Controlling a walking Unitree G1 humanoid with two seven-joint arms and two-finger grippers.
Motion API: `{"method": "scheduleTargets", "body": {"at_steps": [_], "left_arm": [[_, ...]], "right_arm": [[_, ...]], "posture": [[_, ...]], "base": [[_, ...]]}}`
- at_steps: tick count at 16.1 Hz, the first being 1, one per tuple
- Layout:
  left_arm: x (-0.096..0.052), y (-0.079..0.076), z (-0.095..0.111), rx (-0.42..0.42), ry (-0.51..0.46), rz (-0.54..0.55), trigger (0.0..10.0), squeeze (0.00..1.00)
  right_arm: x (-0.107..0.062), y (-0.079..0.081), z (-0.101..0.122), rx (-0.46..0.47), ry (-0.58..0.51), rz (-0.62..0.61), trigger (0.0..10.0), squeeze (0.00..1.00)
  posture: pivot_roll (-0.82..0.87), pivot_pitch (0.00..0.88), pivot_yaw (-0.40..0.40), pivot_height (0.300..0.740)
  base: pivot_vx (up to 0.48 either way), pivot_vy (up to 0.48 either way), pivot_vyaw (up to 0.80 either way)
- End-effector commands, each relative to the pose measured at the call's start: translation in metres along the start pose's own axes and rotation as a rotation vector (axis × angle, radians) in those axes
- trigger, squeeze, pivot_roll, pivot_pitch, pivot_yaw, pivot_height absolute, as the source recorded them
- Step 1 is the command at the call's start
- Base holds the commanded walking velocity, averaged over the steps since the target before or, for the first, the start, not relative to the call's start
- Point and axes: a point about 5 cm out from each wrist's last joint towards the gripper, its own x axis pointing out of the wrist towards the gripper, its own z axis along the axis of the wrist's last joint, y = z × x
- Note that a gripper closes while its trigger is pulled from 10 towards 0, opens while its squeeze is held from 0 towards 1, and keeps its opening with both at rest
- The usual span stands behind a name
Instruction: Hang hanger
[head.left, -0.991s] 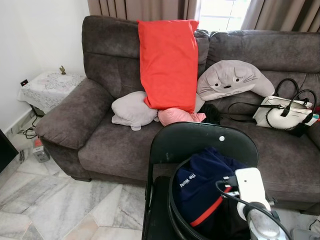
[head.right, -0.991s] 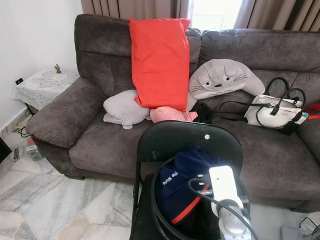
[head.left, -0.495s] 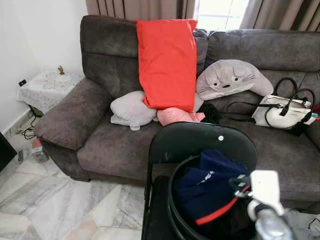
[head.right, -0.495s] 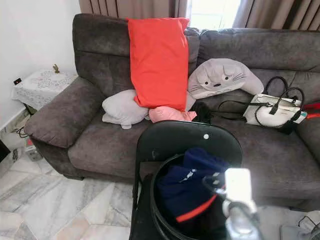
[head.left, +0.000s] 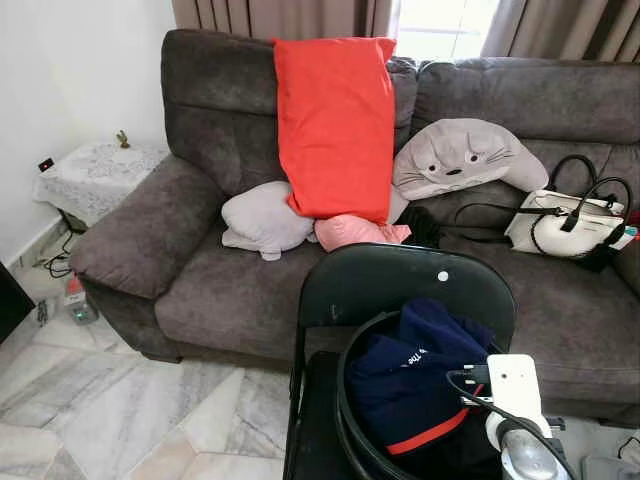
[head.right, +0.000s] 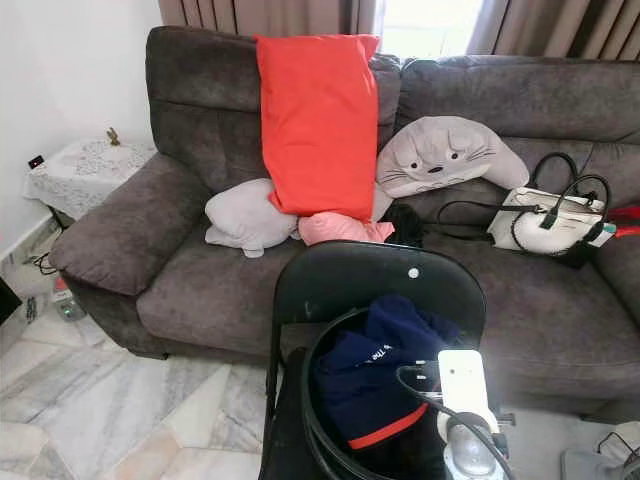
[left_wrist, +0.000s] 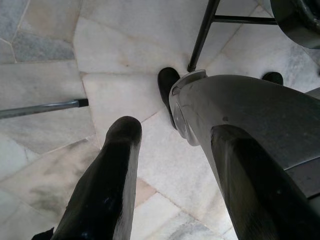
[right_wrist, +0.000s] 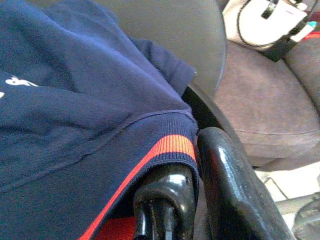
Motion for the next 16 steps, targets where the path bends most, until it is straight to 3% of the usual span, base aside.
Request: {"method": "scheduleTargets", "body": {"at_steps": [1,2,3,5,6,7,8,9,10,12,16], "left_arm": [[-0.001,0.002,-0.006,0.027,0.032,0.002,10.0,0.00],[-0.001,0.002,-0.006,0.029,0.032,0.001,10.0,0.00],[-0.001,0.002,-0.006,0.029,0.032,0.001,10.0,0.00],[-0.001,0.002,-0.006,0.029,0.031,0.001,10.0,0.00],[-0.001,0.002,-0.006,0.029,0.031,0.001,10.0,0.00],[-0.001,0.002,-0.006,0.028,0.032,0.002,10.0,0.00],[-0.001,0.002,-0.006,0.028,0.032,0.002,10.0,0.00],[-0.001,0.003,-0.006,0.029,0.032,0.002,10.0,0.00],[-0.001,0.003,-0.006,0.029,0.032,0.002,10.0,0.00],[-0.001,0.003,-0.006,0.029,0.032,0.004,10.0,0.00],[-0.001,0.003,-0.006,0.032,0.034,0.004,10.0,0.00]], "right_arm": [[0.002,-0.004,0.001,-0.003,-0.002,-0.022,10.0,1.00],[0.003,-0.006,-0.002,-0.013,0.015,-0.029,10.0,0.16],[0.003,-0.007,-0.003,-0.014,0.018,-0.028,10.0,0.00],[0.005,-0.008,-0.004,-0.016,0.017,-0.029,10.0,0.00],[0.006,-0.008,-0.004,-0.017,0.017,-0.029,10.0,0.10],[0.009,-0.010,-0.004,-0.018,0.020,-0.033,10.0,1.00],[0.011,-0.011,-0.005,-0.022,0.021,-0.035,10.0,1.00],[0.013,-0.013,-0.004,-0.025,0.013,-0.038,10.0,0.18],[0.015,-0.013,-0.003,-0.023,0.004,-0.039,10.0,0.00],[0.019,-0.015,-0.001,-0.063,-0.012,-0.024,10.0,0.00],[0.021,-0.009,-0.016,-0.114,0.081,0.054,10.0,0.00]], "posture": [[-0.05,0.049,0.014,0.740],[-0.05,0.048,0.014,0.740],[-0.05,0.048,0.014,0.740],[-0.05,0.048,0.014,0.740],[-0.05,0.048,0.014,0.740],[-0.05,0.048,0.015,0.740],[-0.05,0.048,0.015,0.740],[-0.04,0.049,0.015,0.740],[-0.04,0.049,0.015,0.740],[-0.04,0.049,0.016,0.740],[-0.04,0.050,0.018,0.740]], "base": [[0.000,0.000,0.00],[0.000,0.000,0.00],[0.000,0.000,0.00],[0.000,0.000,0.00],[0.000,0.000,0.00],[0.000,0.000,0.00],[0.000,0.000,0.00],[0.000,0.000,0.00],[0.000,0.000,0.00],[0.000,0.000,0.00],[0.000,0.000,0.00]]}}
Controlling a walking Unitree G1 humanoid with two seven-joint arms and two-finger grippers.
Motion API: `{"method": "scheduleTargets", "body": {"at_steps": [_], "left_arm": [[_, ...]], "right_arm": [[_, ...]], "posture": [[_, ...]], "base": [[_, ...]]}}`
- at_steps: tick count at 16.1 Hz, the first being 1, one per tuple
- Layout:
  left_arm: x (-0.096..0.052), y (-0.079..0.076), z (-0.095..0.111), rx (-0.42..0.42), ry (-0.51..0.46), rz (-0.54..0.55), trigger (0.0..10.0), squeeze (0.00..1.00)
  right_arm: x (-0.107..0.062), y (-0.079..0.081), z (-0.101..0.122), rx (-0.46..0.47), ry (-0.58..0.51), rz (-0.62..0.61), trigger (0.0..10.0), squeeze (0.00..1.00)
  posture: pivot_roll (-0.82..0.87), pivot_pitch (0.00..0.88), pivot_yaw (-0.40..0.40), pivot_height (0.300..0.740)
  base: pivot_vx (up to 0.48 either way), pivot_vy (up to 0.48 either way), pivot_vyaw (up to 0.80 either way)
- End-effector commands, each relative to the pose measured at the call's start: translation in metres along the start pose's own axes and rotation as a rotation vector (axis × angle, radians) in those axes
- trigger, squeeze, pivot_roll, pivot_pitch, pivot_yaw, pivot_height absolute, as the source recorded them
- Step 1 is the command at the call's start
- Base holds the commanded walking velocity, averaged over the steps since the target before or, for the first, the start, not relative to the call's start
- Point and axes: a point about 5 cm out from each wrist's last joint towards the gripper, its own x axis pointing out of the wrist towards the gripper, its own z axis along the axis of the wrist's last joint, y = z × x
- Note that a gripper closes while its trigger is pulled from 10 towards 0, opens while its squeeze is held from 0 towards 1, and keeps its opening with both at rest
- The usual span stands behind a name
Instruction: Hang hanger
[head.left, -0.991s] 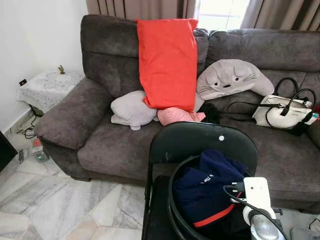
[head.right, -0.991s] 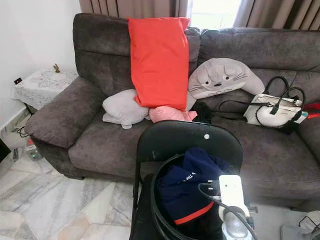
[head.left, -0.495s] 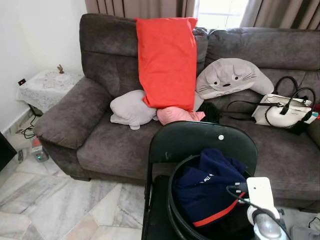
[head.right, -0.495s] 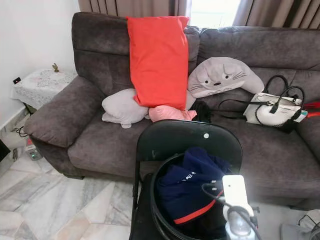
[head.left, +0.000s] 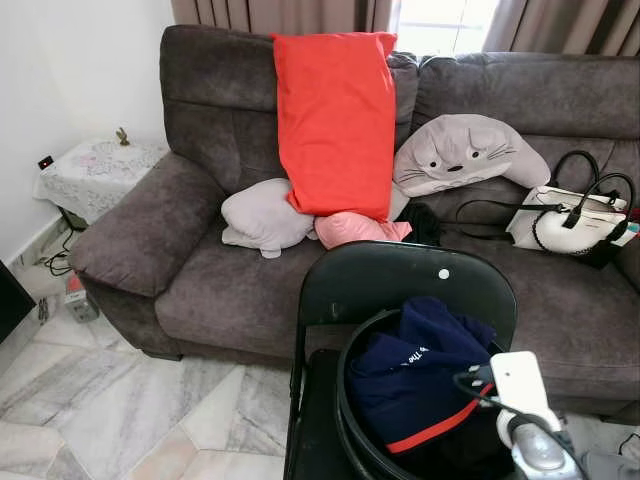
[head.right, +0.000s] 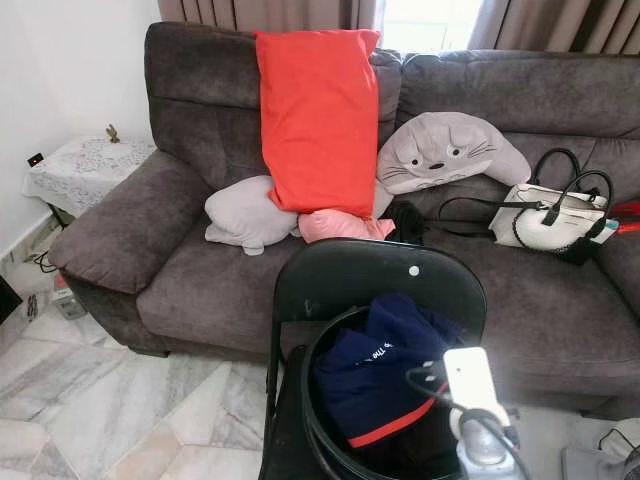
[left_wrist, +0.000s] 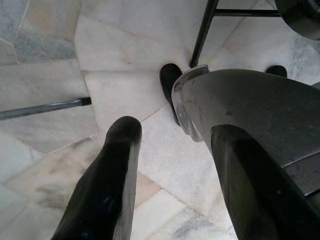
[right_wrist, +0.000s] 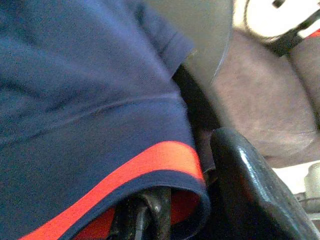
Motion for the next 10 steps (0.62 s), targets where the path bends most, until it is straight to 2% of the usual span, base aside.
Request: {"method": "scheduleTargets", "body": {"at_steps": [1,3,4,8,10], "left_arm": [[-0.001,0.002,-0.006,0.007,0.029,0.004,10.0,0.00],[-0.001,0.003,-0.006,0.008,0.029,0.006,10.0,0.00],[-0.001,0.003,-0.006,0.009,0.029,0.007,10.0,0.00],[-0.001,0.003,-0.006,0.012,0.028,0.006,10.0,0.00],[-0.001,0.003,-0.006,0.014,0.028,0.005,10.0,0.00]], "right_arm": [[0.001,0.002,-0.005,-0.009,0.027,0.025,10.0,0.00],[0.002,0.003,0.001,0.039,-0.026,0.023,10.0,0.00],[0.001,0.005,0.015,0.070,-0.120,0.042,10.0,0.00],[0.003,0.003,0.013,0.036,-0.137,0.015,10.0,0.00],[0.005,0.002,0.002,0.002,-0.079,0.013,10.0,0.00]], "posture": [[-0.04,0.051,0.020,0.740],[-0.04,0.052,0.021,0.740],[-0.04,0.051,0.022,0.740],[-0.03,0.052,0.022,0.740],[-0.03,0.053,0.023,0.740]], "base": [[0.000,0.000,0.00],[0.000,0.000,0.00],[0.000,0.000,0.00],[0.000,0.000,0.00],[0.000,0.000,0.00]]}}
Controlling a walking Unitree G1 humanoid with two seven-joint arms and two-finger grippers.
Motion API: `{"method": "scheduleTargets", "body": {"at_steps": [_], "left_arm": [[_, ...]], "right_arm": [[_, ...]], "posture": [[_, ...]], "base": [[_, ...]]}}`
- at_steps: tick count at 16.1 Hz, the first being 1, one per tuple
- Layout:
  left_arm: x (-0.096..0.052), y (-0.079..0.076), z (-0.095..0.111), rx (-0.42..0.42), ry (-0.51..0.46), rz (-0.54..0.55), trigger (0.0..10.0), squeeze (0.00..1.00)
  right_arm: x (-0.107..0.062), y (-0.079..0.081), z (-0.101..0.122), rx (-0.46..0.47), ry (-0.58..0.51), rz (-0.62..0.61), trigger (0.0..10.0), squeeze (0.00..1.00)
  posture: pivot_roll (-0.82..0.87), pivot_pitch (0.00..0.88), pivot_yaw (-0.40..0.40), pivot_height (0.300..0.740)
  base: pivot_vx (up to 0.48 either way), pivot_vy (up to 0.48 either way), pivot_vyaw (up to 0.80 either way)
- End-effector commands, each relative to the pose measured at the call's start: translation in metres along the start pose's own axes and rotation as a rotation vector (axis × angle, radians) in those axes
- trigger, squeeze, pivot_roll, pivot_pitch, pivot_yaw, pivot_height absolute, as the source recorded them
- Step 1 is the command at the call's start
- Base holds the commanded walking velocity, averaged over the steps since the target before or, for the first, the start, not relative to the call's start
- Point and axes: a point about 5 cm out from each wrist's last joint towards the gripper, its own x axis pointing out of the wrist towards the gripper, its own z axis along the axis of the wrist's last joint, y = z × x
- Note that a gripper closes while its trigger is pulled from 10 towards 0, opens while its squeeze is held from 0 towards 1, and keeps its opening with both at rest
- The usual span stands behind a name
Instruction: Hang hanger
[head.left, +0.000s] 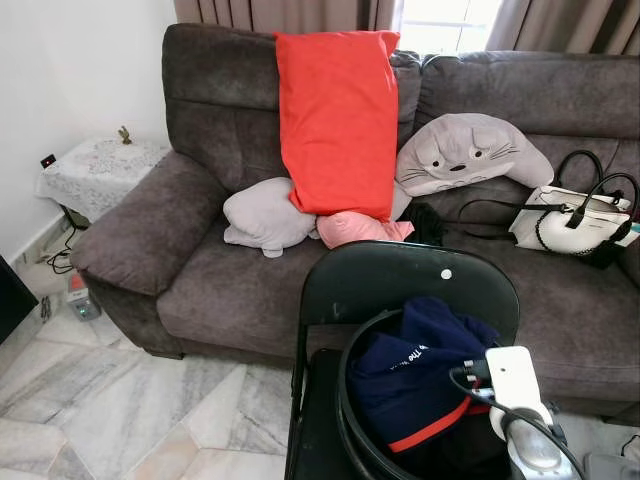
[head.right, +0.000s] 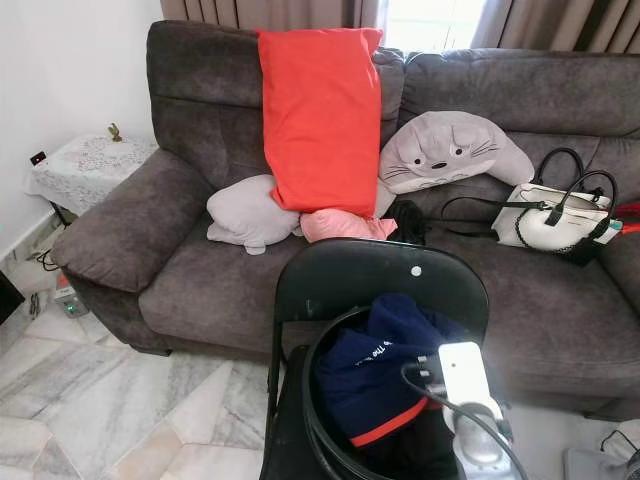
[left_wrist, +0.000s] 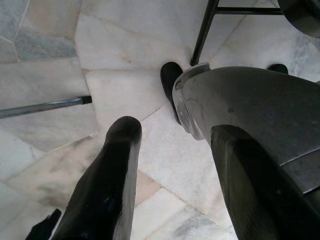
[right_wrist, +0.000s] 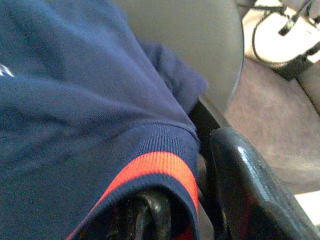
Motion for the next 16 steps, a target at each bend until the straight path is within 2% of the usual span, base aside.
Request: {"method": "scheduleTargets", "body": {"at_steps": [1,3,4,5,10,12,16], "left_arm": [[-0.001,0.003,-0.005,0.010,0.027,0.004,10.0,0.00],[-0.001,0.003,-0.005,0.013,0.027,0.005,10.0,0.00],[-0.001,0.003,-0.005,0.015,0.027,0.005,10.0,0.00],[-0.002,0.004,-0.005,0.018,0.027,0.005,10.0,0.00],[-0.002,0.004,-0.005,0.019,0.027,0.008,10.0,0.00],[-0.002,0.005,-0.006,0.019,0.028,0.008,10.0,0.00],[-0.002,0.005,-0.005,0.025,0.028,0.003,10.0,0.00]], "right_arm": [[0.000,0.001,-0.008,-0.014,0.027,0.002,10.0,0.00],[0.000,0.001,-0.011,-0.011,0.033,-0.001,10.0,0.00],[0.001,0.000,-0.011,-0.011,0.031,-0.002,6.9,0.00],[0.002,-0.001,-0.011,-0.017,0.031,-0.014,0.0,0.00],[0.007,0.002,-0.004,-0.042,-0.028,0.000,0.0,0.00],[0.008,0.002,0.001,-0.081,-0.070,0.005,0.0,0.00],[0.008,0.005,-0.004,-0.085,-0.059,0.010,0.0,0.00]], "posture": [[-0.03,0.052,0.025,0.740],[-0.03,0.053,0.027,0.740],[-0.02,0.052,0.028,0.740],[-0.03,0.053,0.029,0.740],[-0.02,0.054,0.031,0.740],[-0.02,0.054,0.033,0.740],[-0.01,0.053,0.034,0.740]], "base": [[0.000,0.000,0.00],[0.000,0.000,0.00],[0.000,0.000,0.00],[0.000,0.000,0.00],[0.000,0.000,0.00],[0.000,0.000,0.00],[0.000,0.000,0.00]]}}
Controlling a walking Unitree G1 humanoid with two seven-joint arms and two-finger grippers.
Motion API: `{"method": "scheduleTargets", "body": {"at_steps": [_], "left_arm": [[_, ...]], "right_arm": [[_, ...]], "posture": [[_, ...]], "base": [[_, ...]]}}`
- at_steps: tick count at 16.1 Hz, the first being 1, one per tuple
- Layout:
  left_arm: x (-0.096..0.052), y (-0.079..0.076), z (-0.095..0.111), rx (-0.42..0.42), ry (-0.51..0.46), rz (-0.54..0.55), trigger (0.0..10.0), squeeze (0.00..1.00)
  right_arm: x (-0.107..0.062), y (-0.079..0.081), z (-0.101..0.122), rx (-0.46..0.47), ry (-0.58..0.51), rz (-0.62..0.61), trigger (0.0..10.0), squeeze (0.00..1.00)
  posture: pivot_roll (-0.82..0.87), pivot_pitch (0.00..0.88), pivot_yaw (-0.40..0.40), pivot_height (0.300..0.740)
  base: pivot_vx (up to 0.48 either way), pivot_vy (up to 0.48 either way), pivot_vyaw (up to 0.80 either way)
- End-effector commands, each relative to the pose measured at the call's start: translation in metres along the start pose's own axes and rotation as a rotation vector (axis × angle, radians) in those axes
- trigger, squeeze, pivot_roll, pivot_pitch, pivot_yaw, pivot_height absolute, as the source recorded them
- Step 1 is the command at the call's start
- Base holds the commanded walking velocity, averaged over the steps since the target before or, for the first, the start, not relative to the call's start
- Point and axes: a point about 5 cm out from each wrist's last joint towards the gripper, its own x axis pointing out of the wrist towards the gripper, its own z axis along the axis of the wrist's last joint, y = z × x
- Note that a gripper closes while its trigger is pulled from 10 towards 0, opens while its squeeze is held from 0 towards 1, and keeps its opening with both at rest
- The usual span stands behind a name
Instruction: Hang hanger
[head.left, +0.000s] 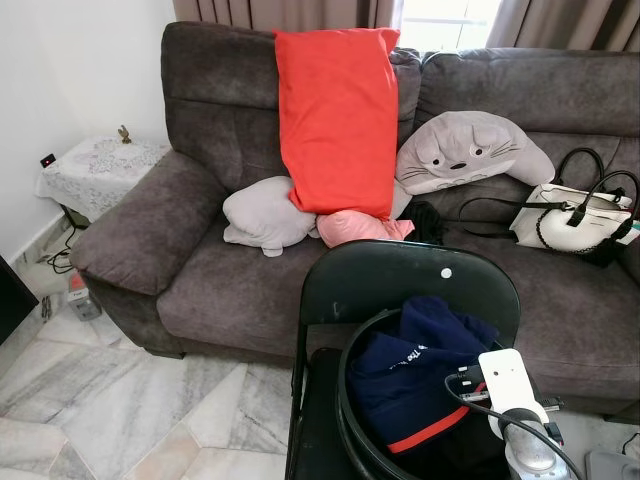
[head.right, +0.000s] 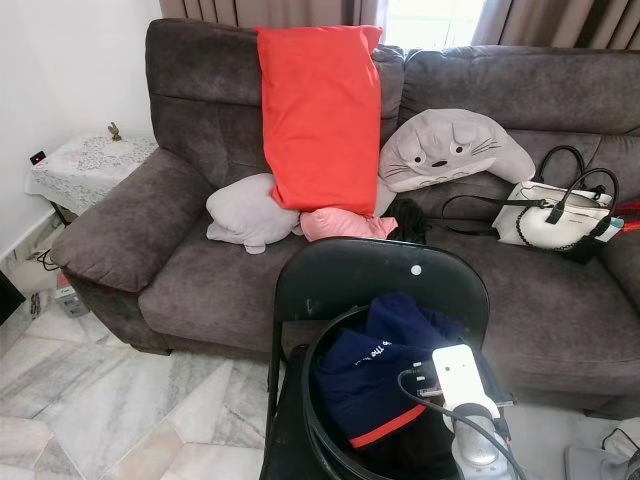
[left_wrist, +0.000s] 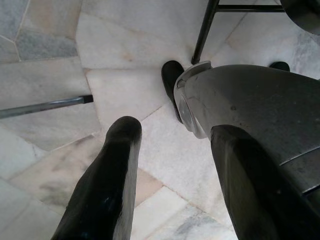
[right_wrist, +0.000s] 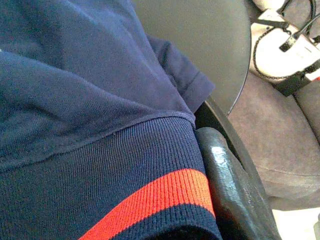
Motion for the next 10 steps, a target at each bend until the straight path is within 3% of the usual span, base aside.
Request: {"method": "scheduleTargets", "body": {"at_steps": [1,10], "left_arm": [[-0.0015,0.0036,-0.0051,0.023,0.027,0.002,10.0,0.00],[-0.0015,0.0032,-0.0053,0.026,0.028,-0.001,10.0,0.00]], "right_arm": [[0.0003,0.0023,-0.0006,-0.007,-0.001,0.005,0.0,0.00],[0.0002,0.0108,0.0068,0.043,-0.038,0.015,0.0,0.00]], "posture": [[-0.02,0.054,0.034,0.740],[-0.01,0.053,0.033,0.740]], "base": [[0.000,0.000,0.00],[0.000,0.000,0.00]]}}
